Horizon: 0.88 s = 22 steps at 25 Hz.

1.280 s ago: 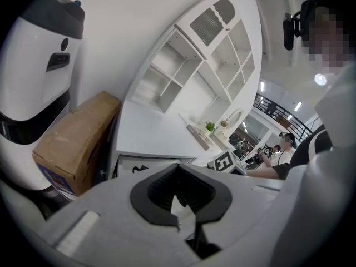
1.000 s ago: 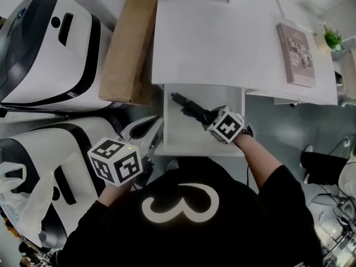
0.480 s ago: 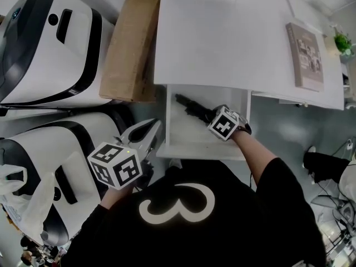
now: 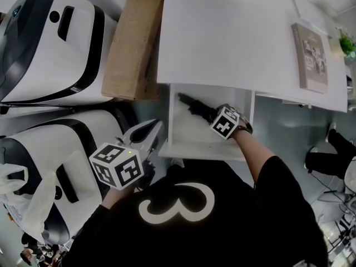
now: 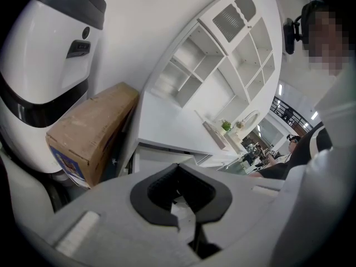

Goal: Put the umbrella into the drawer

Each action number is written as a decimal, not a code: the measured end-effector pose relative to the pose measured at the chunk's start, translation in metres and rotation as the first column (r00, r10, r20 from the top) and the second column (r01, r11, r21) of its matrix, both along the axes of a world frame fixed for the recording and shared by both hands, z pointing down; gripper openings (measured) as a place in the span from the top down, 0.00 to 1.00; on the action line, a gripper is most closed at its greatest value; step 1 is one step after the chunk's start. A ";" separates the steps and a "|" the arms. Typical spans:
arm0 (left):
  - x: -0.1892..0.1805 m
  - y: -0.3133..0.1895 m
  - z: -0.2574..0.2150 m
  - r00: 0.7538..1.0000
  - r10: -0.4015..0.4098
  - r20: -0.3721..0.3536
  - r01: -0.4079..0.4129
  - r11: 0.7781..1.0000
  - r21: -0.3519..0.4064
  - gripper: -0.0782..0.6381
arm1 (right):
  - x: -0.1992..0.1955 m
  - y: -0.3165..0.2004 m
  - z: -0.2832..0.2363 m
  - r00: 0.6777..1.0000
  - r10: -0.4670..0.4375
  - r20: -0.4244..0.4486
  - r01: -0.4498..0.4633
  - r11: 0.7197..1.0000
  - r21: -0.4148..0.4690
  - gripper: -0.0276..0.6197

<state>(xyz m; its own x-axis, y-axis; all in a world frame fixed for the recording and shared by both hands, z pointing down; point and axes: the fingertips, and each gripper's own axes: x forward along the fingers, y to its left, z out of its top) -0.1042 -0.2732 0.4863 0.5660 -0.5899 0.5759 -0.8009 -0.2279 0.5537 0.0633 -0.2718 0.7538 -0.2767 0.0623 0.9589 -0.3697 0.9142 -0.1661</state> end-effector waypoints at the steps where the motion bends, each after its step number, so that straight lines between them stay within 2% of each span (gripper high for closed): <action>1: 0.000 0.000 0.000 1.000 0.002 -0.001 -0.002 1.000 0.000 0.88 | 0.001 0.000 -0.001 1.000 0.007 -0.002 -0.007 1.000 0.001 0.53; 9: 0.007 0.006 -0.012 0.999 0.050 -0.011 -0.050 0.998 0.028 0.88 | 0.001 0.003 -0.043 0.998 0.048 0.046 -0.048 0.999 0.015 0.49; 12: 0.013 0.013 -0.019 0.997 0.080 -0.022 -0.079 0.996 0.045 0.88 | 0.001 0.007 -0.077 0.984 0.135 0.119 -0.137 0.990 0.008 0.49; 14: 0.017 0.018 -0.024 0.994 0.104 -0.027 -0.103 0.993 0.059 0.88 | -0.001 0.009 -0.105 0.959 0.199 0.204 -0.203 0.979 0.000 0.49; 17: 0.023 0.027 -0.032 0.990 0.136 -0.031 -0.133 0.988 0.084 0.88 | -0.003 0.009 -0.160 0.888 0.291 0.356 -0.324 0.945 0.034 0.51; 20: 0.027 0.037 -0.045 0.986 0.162 -0.037 -0.156 0.981 0.117 0.88 | -0.003 0.014 -0.227 0.765 0.366 0.531 -0.463 0.885 0.057 0.69; 22: 0.030 0.043 -0.058 0.983 0.179 -0.039 -0.172 0.974 0.149 0.88 | -0.003 0.021 -0.273 0.678 0.375 0.632 -0.527 0.847 0.064 0.78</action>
